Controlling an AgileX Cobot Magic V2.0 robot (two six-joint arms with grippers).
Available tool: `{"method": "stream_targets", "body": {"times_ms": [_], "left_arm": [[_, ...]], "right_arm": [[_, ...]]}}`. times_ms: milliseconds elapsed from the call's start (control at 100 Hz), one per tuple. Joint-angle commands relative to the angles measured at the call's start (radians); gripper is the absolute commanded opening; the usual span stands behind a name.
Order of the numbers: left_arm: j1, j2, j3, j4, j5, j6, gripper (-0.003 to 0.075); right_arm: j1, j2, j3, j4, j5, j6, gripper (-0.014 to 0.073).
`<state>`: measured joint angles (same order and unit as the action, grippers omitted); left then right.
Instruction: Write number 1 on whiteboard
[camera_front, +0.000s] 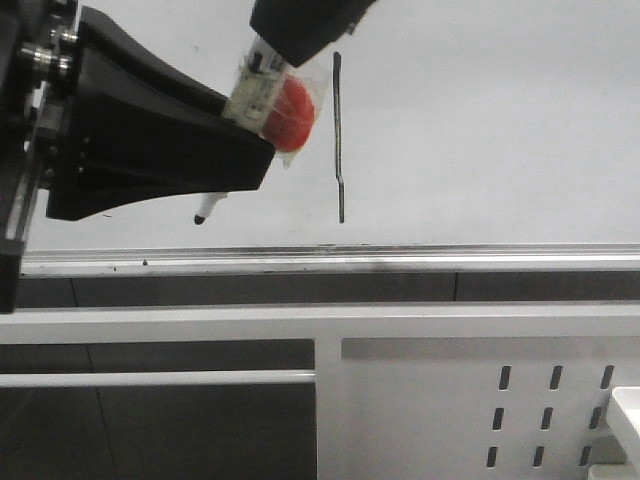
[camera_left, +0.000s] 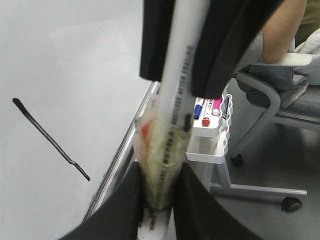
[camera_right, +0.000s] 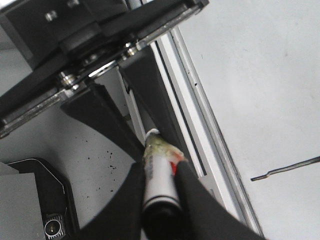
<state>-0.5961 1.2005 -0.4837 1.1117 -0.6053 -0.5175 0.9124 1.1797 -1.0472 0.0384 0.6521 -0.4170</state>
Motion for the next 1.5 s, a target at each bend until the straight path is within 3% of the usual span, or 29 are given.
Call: {"method": "stream_targets", "body": {"times_ms": [0, 130, 200, 290, 380, 460, 580, 630, 740, 960, 1170, 1350, 1490], "left_arm": [[-0.005, -0.011, -0.032, -0.080, -0.040, -0.047, -0.0020], [-0.005, -0.011, -0.032, -0.080, -0.040, -0.047, -0.0020], [-0.005, -0.011, -0.032, -0.080, -0.040, -0.051, -0.0020], [-0.005, -0.011, -0.021, -0.097, -0.034, -0.074, -0.0020], [-0.005, -0.011, 0.008, -0.216, -0.013, -0.074, -0.0020], [-0.005, -0.011, 0.046, -0.353, -0.020, -0.066, -0.0020], [-0.005, -0.011, 0.079, -0.458, -0.039, -0.045, -0.0020], [-0.005, -0.011, 0.085, -0.500, -0.036, -0.026, -0.0020], [-0.005, -0.011, 0.085, -0.594, -0.029, 0.009, -0.0020], [-0.023, -0.011, 0.085, -0.794, -0.034, 0.132, -0.0020], [-0.141, -0.011, 0.094, -1.051, -0.040, 0.360, -0.0020], [-0.280, -0.011, 0.167, -1.372, -0.196, 0.535, -0.0020], [-0.354, 0.006, 0.221, -1.516, -0.277, 0.610, -0.0020]], "right_arm": [[0.000, -0.021, -0.034, -0.012, -0.062, -0.009, -0.0069], [0.000, -0.021, -0.039, -0.012, -0.061, -0.009, -0.0066], [0.000, -0.021, -0.048, -0.006, -0.054, -0.009, -0.0011], [0.000, -0.034, -0.065, -0.006, -0.051, -0.009, 0.0179], [-0.008, -0.059, -0.077, -0.006, -0.039, -0.009, 0.0387], [-0.032, -0.088, -0.081, -0.006, -0.006, -0.007, 0.0475], [-0.096, -0.135, -0.081, -0.006, 0.096, 0.003, 0.0393], [-0.120, -0.154, -0.081, -0.006, 0.144, 0.003, 0.0281], [-0.155, -0.193, -0.081, -0.006, 0.211, 0.003, -0.0081], [-0.171, -0.248, -0.069, -0.006, 0.252, 0.024, -0.0069], [-0.171, -0.287, -0.019, -0.006, 0.254, 0.039, -0.0069], [-0.171, -0.321, 0.029, -0.004, 0.244, 0.045, -0.0069], [-0.171, -0.336, 0.060, 0.026, 0.202, 0.045, -0.0069]]}}
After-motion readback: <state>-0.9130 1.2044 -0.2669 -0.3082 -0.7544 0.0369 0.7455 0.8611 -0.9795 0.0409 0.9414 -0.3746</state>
